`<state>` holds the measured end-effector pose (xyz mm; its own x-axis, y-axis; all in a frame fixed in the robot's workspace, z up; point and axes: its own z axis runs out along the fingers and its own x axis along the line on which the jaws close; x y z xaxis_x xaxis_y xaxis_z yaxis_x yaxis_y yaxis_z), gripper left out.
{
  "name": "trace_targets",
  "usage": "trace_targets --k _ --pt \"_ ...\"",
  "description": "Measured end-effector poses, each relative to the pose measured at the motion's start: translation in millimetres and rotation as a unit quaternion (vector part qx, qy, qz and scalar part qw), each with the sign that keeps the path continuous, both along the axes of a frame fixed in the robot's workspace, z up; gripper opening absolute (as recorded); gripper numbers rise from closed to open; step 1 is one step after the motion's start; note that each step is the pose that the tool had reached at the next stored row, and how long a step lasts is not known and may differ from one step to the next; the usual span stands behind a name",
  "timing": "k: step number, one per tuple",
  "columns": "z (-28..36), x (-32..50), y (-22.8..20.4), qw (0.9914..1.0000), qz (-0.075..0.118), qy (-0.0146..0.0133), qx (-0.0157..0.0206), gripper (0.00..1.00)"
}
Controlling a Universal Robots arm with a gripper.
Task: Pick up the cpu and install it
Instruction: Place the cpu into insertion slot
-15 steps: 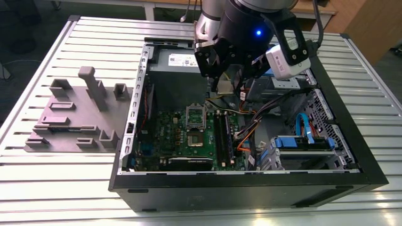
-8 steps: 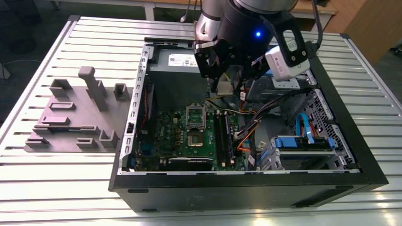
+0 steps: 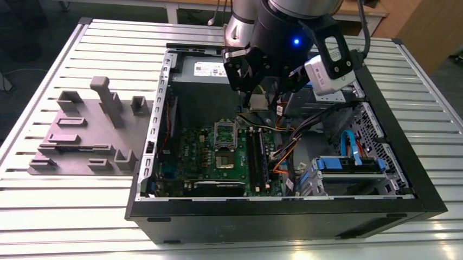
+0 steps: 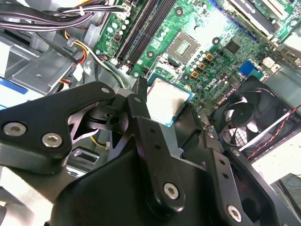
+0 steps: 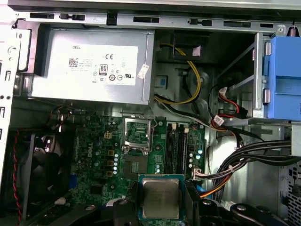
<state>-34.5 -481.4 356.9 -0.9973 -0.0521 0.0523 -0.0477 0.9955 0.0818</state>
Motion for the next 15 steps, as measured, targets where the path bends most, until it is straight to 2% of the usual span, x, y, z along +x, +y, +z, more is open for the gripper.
trace_targets --k 5,6,9,15 --pt "-0.6 -0.1 0.0 1.00000 0.000 -0.0001 0.0001 0.47" --pt "-1.1 -3.2 0.0 1.00000 0.000 0.0000 0.0003 0.47" --pt "-6.0 -13.5 0.0 1.00000 0.000 -0.0001 0.0001 0.47" --pt "-17.4 -14.9 -3.1 0.99999 -0.003 0.0000 0.0000 0.47"
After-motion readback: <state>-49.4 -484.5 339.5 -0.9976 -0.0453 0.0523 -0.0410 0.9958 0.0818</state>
